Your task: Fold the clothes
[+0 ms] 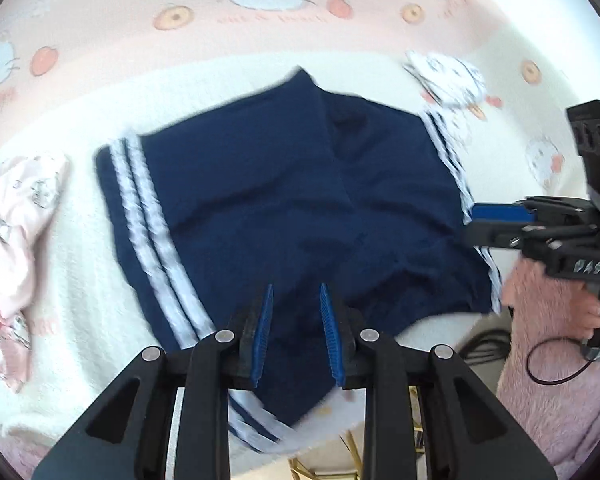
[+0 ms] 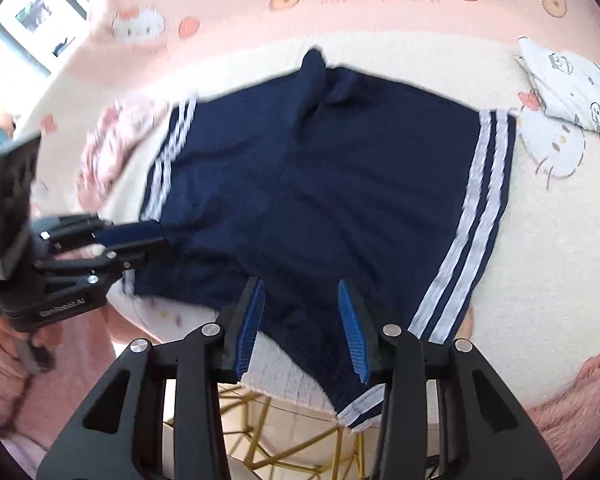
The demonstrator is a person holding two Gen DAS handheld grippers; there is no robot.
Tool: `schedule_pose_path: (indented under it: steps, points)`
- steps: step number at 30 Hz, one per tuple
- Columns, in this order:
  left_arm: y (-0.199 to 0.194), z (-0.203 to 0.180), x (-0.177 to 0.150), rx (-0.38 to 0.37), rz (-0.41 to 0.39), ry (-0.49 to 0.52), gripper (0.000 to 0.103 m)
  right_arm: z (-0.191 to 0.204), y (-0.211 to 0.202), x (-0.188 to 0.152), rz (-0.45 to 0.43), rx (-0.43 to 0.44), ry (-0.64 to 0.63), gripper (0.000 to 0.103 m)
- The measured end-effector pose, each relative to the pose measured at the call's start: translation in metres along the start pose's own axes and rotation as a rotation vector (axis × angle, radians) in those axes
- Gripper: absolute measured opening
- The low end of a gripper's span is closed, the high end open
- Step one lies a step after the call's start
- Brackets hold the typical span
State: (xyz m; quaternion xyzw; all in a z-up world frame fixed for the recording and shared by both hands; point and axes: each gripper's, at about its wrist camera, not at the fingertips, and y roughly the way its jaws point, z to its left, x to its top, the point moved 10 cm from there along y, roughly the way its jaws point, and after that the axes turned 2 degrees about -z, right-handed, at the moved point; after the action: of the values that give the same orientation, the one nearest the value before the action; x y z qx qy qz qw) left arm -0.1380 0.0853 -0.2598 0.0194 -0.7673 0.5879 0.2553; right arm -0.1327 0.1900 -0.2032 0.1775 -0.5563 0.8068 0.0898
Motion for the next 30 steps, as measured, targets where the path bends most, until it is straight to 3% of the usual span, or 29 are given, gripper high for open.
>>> schedule_pose_path:
  steps: [5,10,15,19,21,22,23,24,30]
  points:
    - [0.009,0.07,0.033,0.139,-0.007,-0.103,0.027,-0.008,-0.002,0.069,-0.053,-0.081,-0.102,0.04]
    - [0.026,0.13,0.056,0.187,-0.013,-0.257,0.027,-0.002,0.033,0.124,-0.049,-0.142,-0.227,0.04]
    - [0.045,0.15,0.065,0.17,-0.012,-0.305,0.027,0.011,0.089,0.157,-0.002,-0.175,-0.324,0.04]
    - [0.051,0.145,0.068,0.173,-0.029,-0.271,0.028,0.015,0.123,0.172,0.045,-0.185,-0.376,0.04]
    - [0.049,0.141,0.071,0.168,-0.055,-0.253,0.027,0.019,0.133,0.171,0.067,-0.151,-0.398,0.04]
    - [0.048,0.138,0.072,0.163,-0.07,-0.244,0.01,0.021,0.135,0.17,0.071,-0.132,-0.407,0.033]
    - [0.046,0.138,0.073,0.163,-0.085,-0.233,0.007,0.023,0.135,0.17,0.063,-0.12,-0.419,0.026]
    - [0.044,0.14,0.074,0.169,-0.1,-0.223,0.007,0.025,0.134,0.171,0.049,-0.104,-0.425,0.01]
    - [0.03,0.16,0.086,0.151,-0.196,-0.269,0.007,0.022,0.103,0.194,-0.088,0.047,-0.324,0.008]
